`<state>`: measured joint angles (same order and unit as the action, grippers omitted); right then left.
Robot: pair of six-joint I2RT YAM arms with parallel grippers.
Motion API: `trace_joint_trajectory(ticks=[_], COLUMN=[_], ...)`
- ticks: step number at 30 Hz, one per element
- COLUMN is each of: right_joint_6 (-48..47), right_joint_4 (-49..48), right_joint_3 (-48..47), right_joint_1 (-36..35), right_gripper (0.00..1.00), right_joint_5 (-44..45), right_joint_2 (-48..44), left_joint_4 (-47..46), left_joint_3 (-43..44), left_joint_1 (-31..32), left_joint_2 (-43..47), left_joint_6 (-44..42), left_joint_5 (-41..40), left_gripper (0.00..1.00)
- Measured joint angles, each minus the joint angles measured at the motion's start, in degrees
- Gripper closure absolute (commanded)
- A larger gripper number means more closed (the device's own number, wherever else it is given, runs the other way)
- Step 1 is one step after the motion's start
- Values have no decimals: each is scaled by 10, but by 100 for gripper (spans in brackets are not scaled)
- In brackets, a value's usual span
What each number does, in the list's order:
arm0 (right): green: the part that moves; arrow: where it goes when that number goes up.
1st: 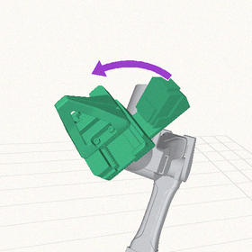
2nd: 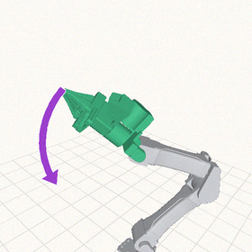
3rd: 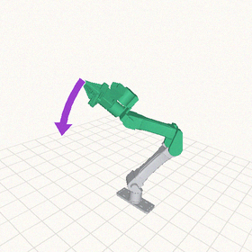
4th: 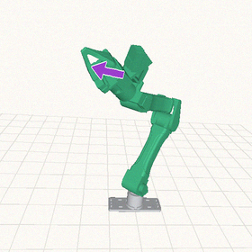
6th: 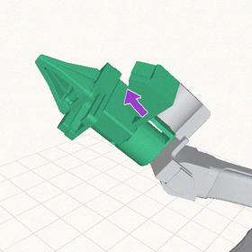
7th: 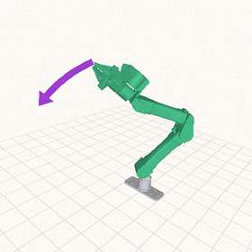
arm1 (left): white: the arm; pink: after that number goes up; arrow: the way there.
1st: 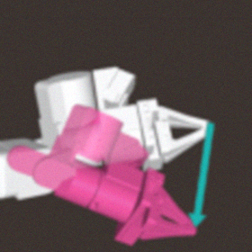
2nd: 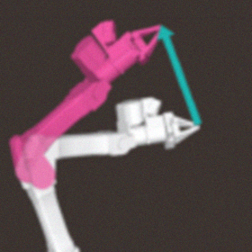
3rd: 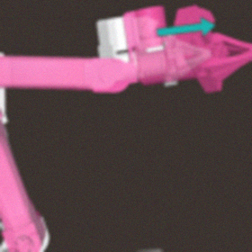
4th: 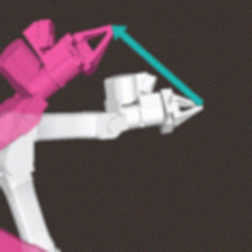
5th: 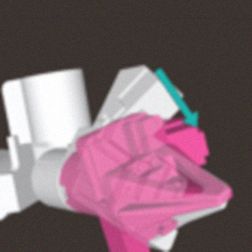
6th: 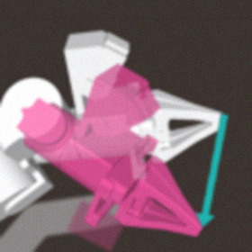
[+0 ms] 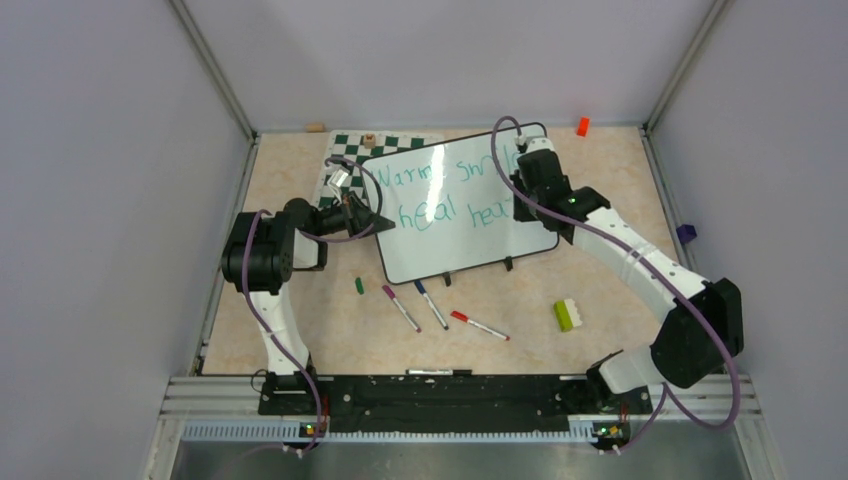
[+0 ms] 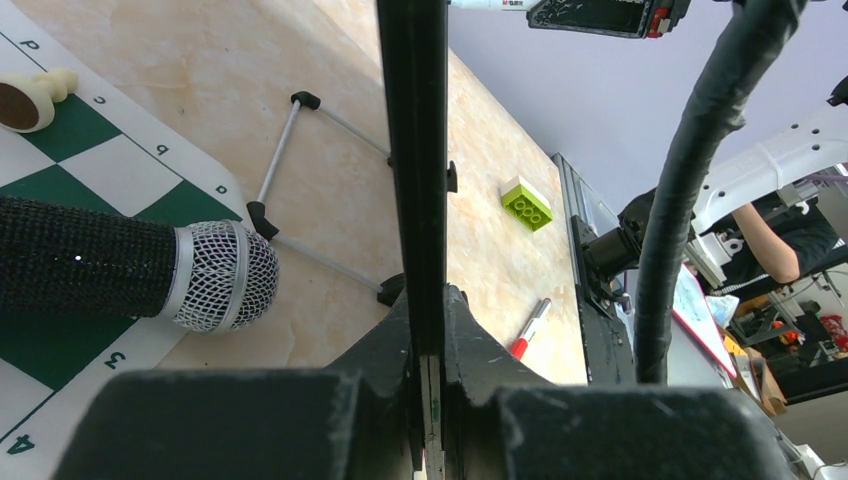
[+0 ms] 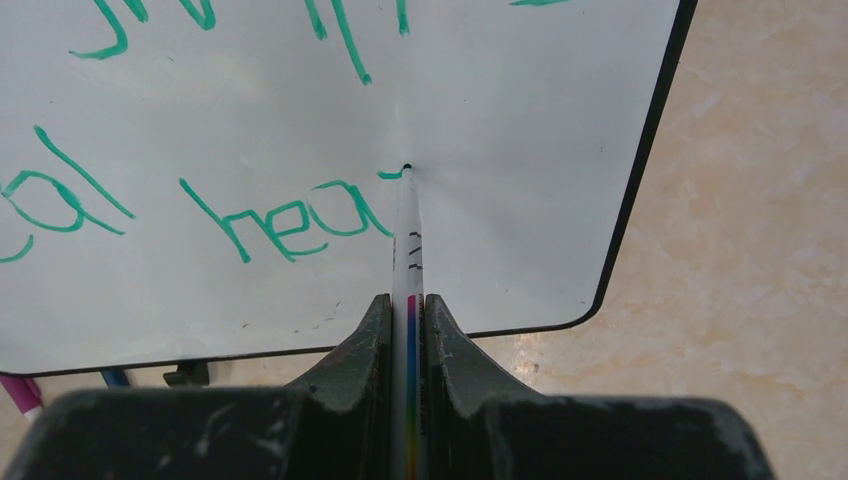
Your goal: Write a sentence on the whiteboard
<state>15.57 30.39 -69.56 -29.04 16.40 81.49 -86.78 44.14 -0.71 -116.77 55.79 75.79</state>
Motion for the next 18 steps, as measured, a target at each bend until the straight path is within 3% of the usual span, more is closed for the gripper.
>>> trace_joint_trajectory(ticks=[18], right_joint_6=[7], right_joint_4=[1], right_joint_3=[58], right_joint_1=[1], right_gripper=[100], right_joint_5=[-7], right_joint_2=[-28], left_joint_4=[0], left_joint_3=[0], left_joint_1=[0], left_joint_2=[0], left_joint_6=[0], left_joint_5=[0], left_gripper=[100])
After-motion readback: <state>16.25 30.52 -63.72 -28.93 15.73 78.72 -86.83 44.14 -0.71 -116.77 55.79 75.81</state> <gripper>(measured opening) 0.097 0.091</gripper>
